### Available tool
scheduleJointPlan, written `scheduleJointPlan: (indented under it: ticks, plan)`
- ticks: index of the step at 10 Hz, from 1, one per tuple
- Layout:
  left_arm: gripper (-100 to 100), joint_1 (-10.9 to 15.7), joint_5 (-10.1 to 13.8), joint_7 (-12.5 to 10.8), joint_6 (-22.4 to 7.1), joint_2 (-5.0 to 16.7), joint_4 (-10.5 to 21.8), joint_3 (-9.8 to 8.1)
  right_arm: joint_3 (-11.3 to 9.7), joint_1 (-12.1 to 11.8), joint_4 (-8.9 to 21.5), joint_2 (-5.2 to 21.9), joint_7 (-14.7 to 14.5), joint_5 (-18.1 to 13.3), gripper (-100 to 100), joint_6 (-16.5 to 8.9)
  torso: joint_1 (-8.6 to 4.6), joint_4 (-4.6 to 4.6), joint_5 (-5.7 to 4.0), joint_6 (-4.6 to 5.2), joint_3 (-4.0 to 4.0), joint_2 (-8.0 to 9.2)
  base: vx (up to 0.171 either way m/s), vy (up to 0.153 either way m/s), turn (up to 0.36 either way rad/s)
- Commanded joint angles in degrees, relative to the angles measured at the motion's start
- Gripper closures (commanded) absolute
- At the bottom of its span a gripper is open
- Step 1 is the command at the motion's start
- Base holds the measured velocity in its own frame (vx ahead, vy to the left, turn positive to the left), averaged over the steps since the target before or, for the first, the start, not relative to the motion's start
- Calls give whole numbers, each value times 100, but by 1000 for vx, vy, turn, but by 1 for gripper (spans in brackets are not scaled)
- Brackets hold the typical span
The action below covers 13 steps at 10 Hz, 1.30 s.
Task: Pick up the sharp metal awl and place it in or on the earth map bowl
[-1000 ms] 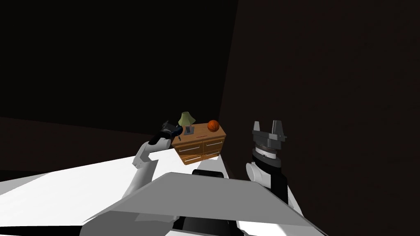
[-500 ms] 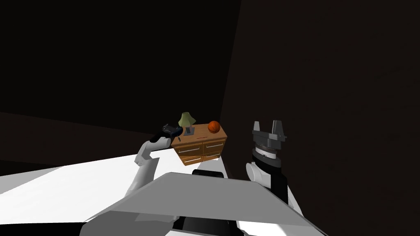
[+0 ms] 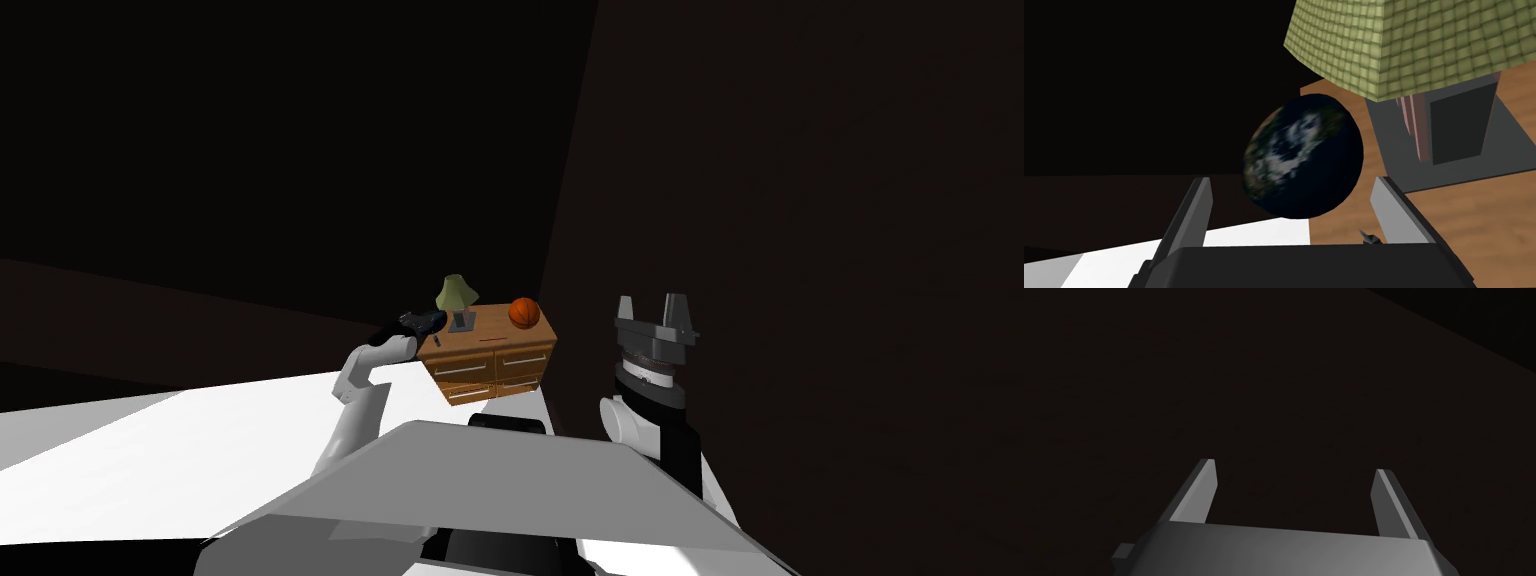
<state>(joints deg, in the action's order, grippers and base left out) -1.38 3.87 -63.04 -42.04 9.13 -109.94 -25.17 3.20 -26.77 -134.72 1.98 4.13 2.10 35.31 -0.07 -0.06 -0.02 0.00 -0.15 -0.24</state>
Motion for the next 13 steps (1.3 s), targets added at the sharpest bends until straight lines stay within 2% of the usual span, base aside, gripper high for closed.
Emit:
scheduleJointPlan:
  ticks: [1,2,3,4,5,9,10,13]
  plan:
    - [-100,82,8,-86,-201,-22,92,-37,0,0,0,0,0,0,0,0,0,0,0,0,0,0,49,-26,68]
    - [-100,143,64,-217,-418,-84,209,-106,0,0,0,0,0,0,0,0,3,1,0,2,1,2,63,-12,101]
    - [-100,143,64,-217,-449,-84,209,-106,0,0,0,0,0,0,0,0,8,0,2,0,-1,-1,53,-10,65]
    - [-100,198,118,-338,-654,-154,320,-173,0,0,0,0,0,0,0,0,9,0,1,2,1,2,54,-15,120]
    - [-100,198,118,-338,-683,-154,320,-173,0,0,0,0,0,0,0,0,9,0,2,0,0,1,49,-18,51]
    - [-100,355,301,-721,-1426,-522,696,-409,0,0,0,0,0,0,0,0,10,-3,2,1,-9,-15,86,-9,140]
    - [-100,355,301,-721,-1448,-522,696,-409,0,0,0,1,0,0,0,0,14,-4,3,3,-10,-17,63,12,29]
    - [-100,410,386,-894,-1808,-893,879,-544,0,0,0,1,0,0,0,0,21,0,5,1,-1,0,62,18,99]
